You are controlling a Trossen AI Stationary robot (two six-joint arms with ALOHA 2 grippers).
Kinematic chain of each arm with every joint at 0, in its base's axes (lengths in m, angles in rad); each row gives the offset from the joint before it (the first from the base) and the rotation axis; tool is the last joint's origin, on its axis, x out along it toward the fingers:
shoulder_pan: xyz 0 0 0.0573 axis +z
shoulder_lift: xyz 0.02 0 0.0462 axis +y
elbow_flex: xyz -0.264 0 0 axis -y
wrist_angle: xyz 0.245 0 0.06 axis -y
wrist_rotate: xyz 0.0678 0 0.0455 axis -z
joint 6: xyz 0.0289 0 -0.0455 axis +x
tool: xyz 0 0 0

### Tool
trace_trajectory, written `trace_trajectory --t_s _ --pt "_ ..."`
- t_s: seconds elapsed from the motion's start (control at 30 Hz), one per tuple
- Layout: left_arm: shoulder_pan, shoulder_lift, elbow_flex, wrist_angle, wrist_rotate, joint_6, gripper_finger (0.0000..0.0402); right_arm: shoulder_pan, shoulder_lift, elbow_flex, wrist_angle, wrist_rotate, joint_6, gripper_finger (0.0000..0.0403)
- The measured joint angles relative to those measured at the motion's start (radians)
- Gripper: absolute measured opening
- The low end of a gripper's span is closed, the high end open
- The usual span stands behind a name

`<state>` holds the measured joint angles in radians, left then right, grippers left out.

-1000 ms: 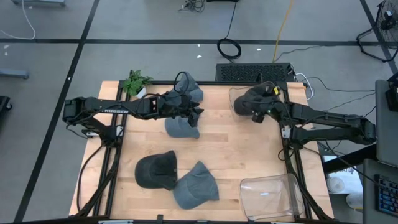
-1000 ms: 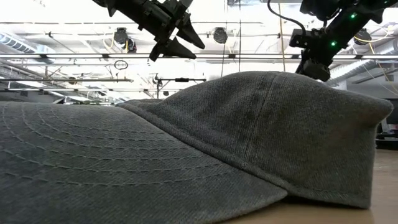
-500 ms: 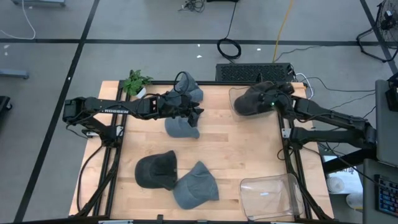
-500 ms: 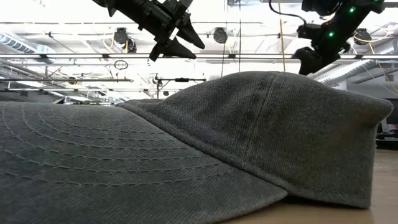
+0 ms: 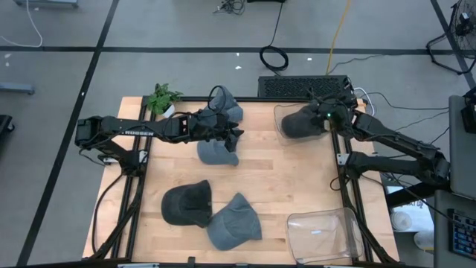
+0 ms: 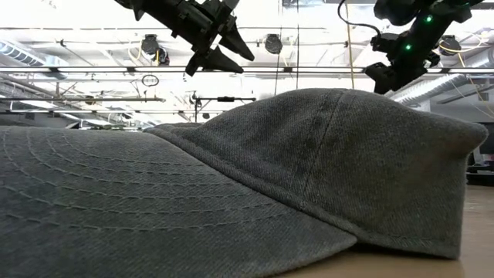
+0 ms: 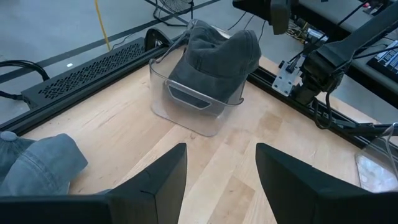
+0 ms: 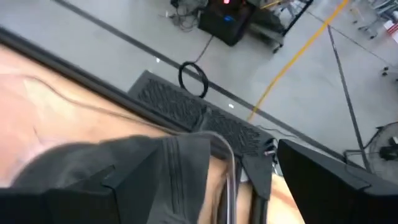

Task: Pick & Place hat
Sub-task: Put the right black cap into the top transparent bin

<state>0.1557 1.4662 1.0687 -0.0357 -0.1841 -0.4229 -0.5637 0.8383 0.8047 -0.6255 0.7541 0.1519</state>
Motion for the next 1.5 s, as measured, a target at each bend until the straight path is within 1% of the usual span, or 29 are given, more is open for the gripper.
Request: trace_trajectory --t_s 0.03,0.07,0.1,0.17,0.23,0.27,0.33,0.37,0.47,0.5,0.53,0.63,0.73,0.83,0.9,0.97,1.1,1.27,1.4,1.43,1.5 --pt "0.000 0.000 0.000 0.000 0.000 0.000 0.0200 0.000 0.000 0.000 0.022 -0.002 -0.006 0.0306" --pt "0.000 0.000 0.000 0.000 0.000 0.002 0.0200 0.000 0.000 0.000 0.052 -0.031 -0.022 0.0306" --pt "0.000 0.000 0.000 0.000 0.000 0.003 0.0200 0.001 -0.001 0.000 0.082 -0.084 -0.051 0.0306" --pt "0.000 0.000 0.000 0.000 0.000 0.006 0.0200 0.009 -0.003 0.000 0.141 -0.242 -0.115 0.0302" --pt "0.000 0.000 0.000 0.000 0.000 0.006 0.0200 0.027 0.006 0.007 0.170 -0.364 -0.163 0.0286" --pt "0.000 0.000 0.000 0.000 0.000 0.006 0.0200 0.039 0.019 0.020 0.152 -0.399 -0.183 0.0271" --pt "0.000 0.000 0.000 0.000 0.000 0.007 0.0200 0.060 0.060 0.064 0.060 -0.415 -0.200 0.0223" --pt "0.000 0.000 0.000 0.000 0.000 0.007 0.0200 0.065 0.084 0.087 0.002 -0.416 -0.198 0.0190" --pt "0.000 0.000 0.000 0.000 0.000 0.009 0.0200 0.066 0.151 0.118 -0.136 -0.419 -0.157 0.0061" --pt "0.000 0.000 0.000 0.000 0.000 0.010 0.0200 0.062 0.170 0.116 -0.171 -0.419 -0.156 0.0031" --pt "0.000 0.000 0.000 0.000 0.000 0.010 0.0200 0.058 0.186 0.109 -0.188 -0.418 -0.154 0.0019" --pt "0.000 0.000 0.000 -0.002 0.000 0.015 0.0200 0.044 0.230 0.088 -0.222 -0.417 -0.117 0.0016" --pt "0.000 0.000 0.000 -0.007 0.000 0.018 0.0200 0.019 0.264 0.064 -0.227 -0.411 -0.111 0.0003" --pt "0.000 0.000 0.000 -0.013 0.000 0.018 0.0200 -0.010 0.300 0.046 -0.212 -0.399 -0.091 0.0005" --pt "0.000 0.000 0.000 -0.021 0.000 0.018 0.0200 -0.022 0.328 0.036 -0.209 -0.354 -0.093 0.0002" --pt "0.000 0.000 0.000 -0.023 0.000 0.018 0.0200 -0.034 0.351 0.022 -0.197 -0.282 -0.101 0.0001" --pt "0.000 0.000 0.000 -0.023 0.000 0.013 0.0200 -0.045 0.372 0.015 -0.170 -0.203 -0.112 0.0001" --pt "0.000 0.000 0.000 -0.023 0.000 0.012 0.0200 -0.004 0.302 0.015 -0.124 -0.205 -0.097 0.0001" --pt "0.000 0.000 0.000 -0.022 0.000 0.016 0.0200 0.037 0.226 0.015 -0.125 -0.219 -0.069 0.0001" --pt "0.000 0.000 0.000 -0.022 0.000 0.017 0.0200 0.044 0.206 0.015 -0.130 -0.248 -0.058 0.0001" --pt "0.000 0.000 0.000 -0.022 0.000 0.018 0.0200 0.051 0.172 0.015 -0.138 -0.356 -0.037 0.0001"
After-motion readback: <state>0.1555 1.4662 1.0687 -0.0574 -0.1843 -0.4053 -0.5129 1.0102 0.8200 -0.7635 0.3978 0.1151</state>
